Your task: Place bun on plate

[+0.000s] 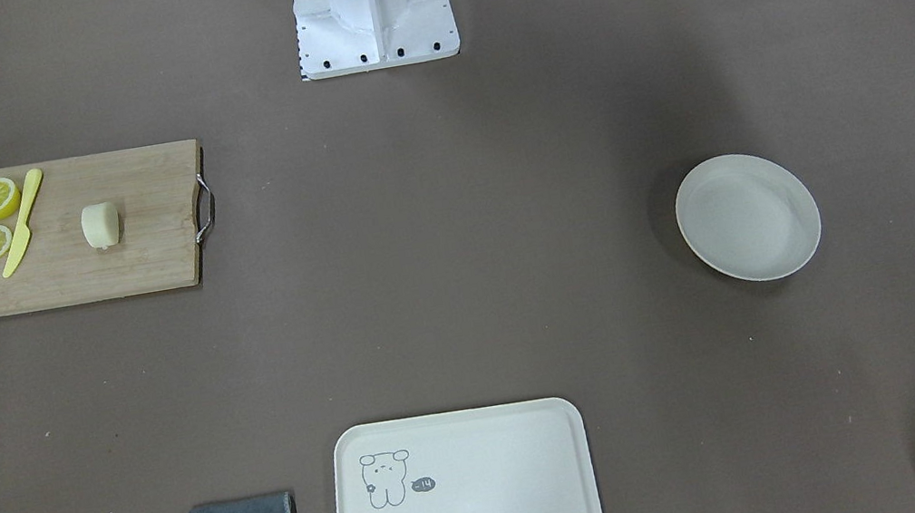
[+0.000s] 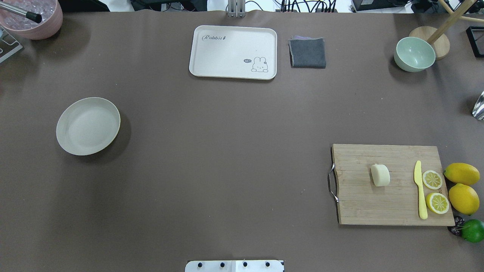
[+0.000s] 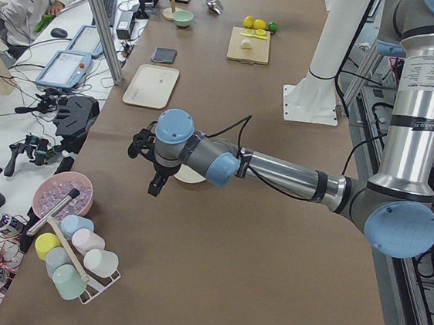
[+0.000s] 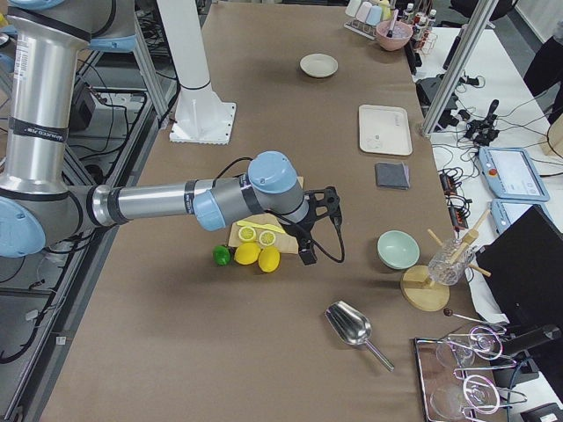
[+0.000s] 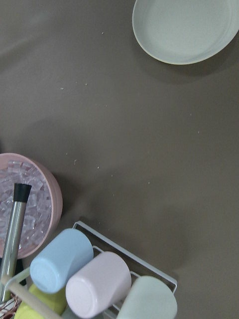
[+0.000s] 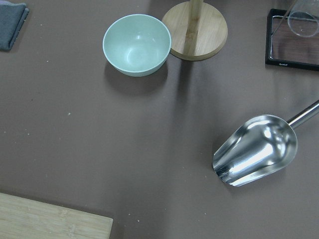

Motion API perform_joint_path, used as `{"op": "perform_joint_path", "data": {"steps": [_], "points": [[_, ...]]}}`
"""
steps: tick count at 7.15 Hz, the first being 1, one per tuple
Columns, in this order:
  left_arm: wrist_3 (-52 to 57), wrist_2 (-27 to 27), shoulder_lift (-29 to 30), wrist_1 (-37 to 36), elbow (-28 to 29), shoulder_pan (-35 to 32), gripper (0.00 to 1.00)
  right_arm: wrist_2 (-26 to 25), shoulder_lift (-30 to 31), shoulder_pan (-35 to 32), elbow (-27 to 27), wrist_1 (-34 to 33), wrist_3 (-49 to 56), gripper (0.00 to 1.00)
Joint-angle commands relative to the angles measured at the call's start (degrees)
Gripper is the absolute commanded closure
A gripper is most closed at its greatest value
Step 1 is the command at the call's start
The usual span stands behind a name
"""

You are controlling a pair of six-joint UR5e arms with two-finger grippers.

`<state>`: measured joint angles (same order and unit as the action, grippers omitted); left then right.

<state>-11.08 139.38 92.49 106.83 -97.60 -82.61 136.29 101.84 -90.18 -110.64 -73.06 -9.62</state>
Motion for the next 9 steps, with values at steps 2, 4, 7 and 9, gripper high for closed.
{"op": "perform_joint_path", "data": {"steps": [2,4,7,9], "points": [[-13.4,-0.3,2.6,4.8,4.8,9.3,0.02,1.6,-0.6,0.8,0.0,0.1,-1.3,0.00],[-14.8,-1.0,4.2,10.8,7.8,11.5,0.02,1.6,-0.6,0.8,-0.1,0.2,-1.3,0.00],[-17.9,-6.4,6.6,13.2,13.0,21.0,0.02,1.6,-0.4,0.8,0.0,0.2,-1.3,0.00],[-18.2,-6.5,6.7,22.0,19.2,23.5,0.02,1.6,-0.4,0.8,0.2,0.2,-1.2,0.00]]}}
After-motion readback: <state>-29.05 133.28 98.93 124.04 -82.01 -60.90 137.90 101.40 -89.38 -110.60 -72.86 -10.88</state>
